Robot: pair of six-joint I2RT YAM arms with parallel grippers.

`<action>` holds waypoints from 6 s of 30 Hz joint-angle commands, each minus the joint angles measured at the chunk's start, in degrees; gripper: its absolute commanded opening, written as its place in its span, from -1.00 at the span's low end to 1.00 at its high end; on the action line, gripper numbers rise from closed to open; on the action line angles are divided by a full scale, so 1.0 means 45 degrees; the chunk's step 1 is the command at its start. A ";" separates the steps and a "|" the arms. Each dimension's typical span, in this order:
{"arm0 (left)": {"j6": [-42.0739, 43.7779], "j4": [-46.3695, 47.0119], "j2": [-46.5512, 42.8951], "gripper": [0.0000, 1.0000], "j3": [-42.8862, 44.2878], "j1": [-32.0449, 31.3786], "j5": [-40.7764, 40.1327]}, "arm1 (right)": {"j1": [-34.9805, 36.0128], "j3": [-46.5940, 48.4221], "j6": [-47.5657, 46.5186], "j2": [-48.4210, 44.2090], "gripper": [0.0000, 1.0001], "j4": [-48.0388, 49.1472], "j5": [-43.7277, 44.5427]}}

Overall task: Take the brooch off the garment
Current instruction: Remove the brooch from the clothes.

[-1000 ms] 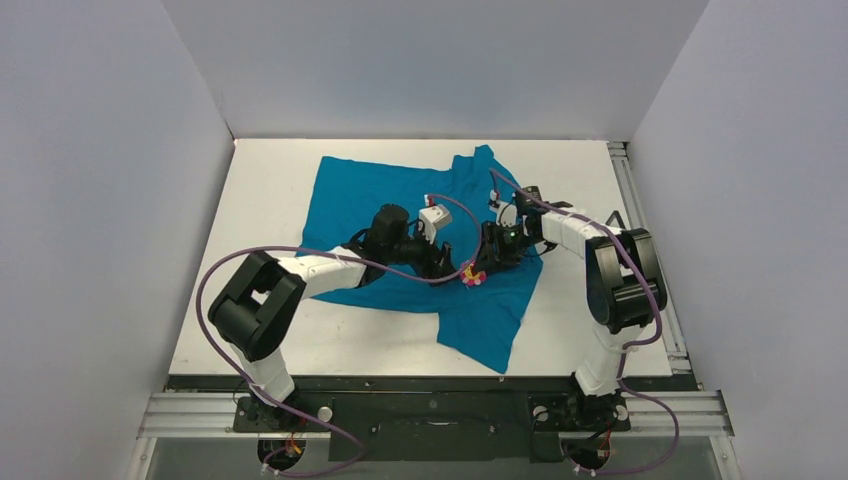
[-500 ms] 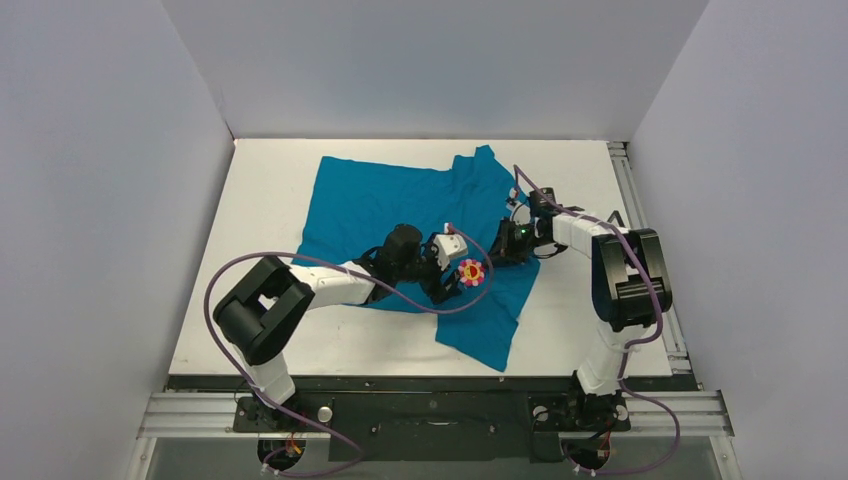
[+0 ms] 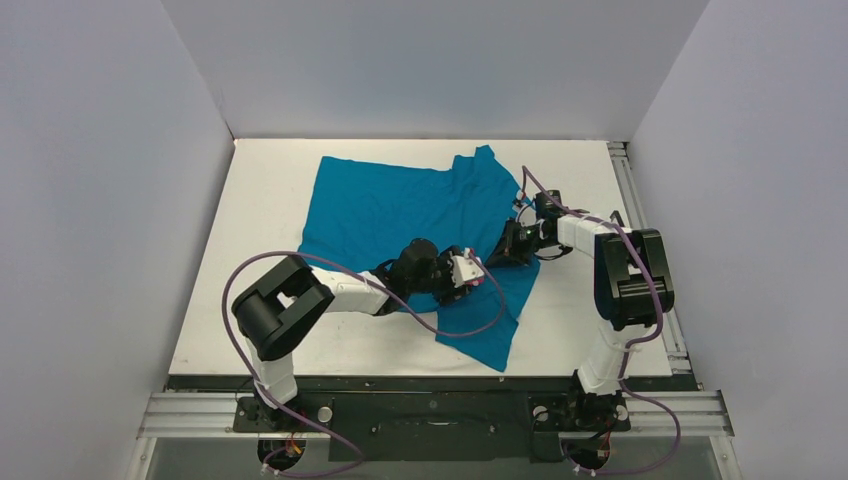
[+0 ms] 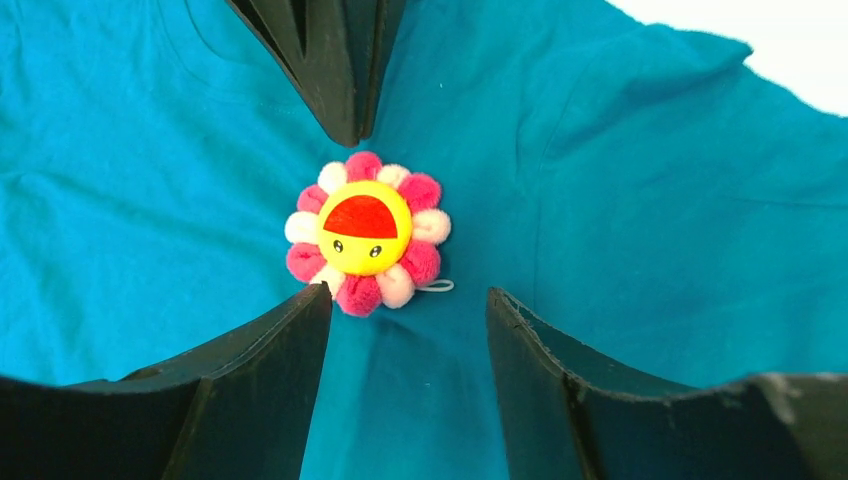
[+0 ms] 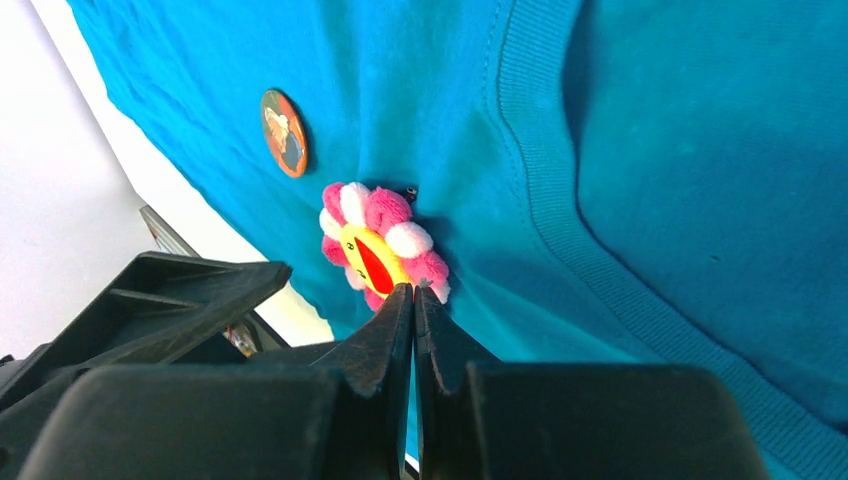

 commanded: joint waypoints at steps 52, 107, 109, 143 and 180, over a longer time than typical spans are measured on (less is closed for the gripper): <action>0.4747 -0.1004 0.1786 -0.56 0.3044 0.0006 -0.1233 | -0.0062 0.0958 -0.1681 0.0046 -0.88 -0.1046 0.0234; 0.5087 -0.3773 0.1724 -1.00 0.4018 0.0701 0.1297 | -0.1080 0.2134 -0.2560 0.0088 -0.14 -0.1068 -0.0053; 0.4829 -0.4406 0.1714 -1.00 0.4316 0.0731 0.1648 | -0.1192 0.2116 -0.3197 -0.0116 -0.04 -0.1262 0.0186; -0.1565 -1.2760 0.5775 -1.00 1.1572 0.3324 0.7427 | -0.2163 0.1679 -0.8658 -0.1627 0.20 -0.2557 -0.0997; -0.4264 -1.3223 0.8090 -1.00 1.3898 0.4085 0.8655 | 0.0547 0.2700 -1.0015 0.0073 0.11 -0.1376 -0.1080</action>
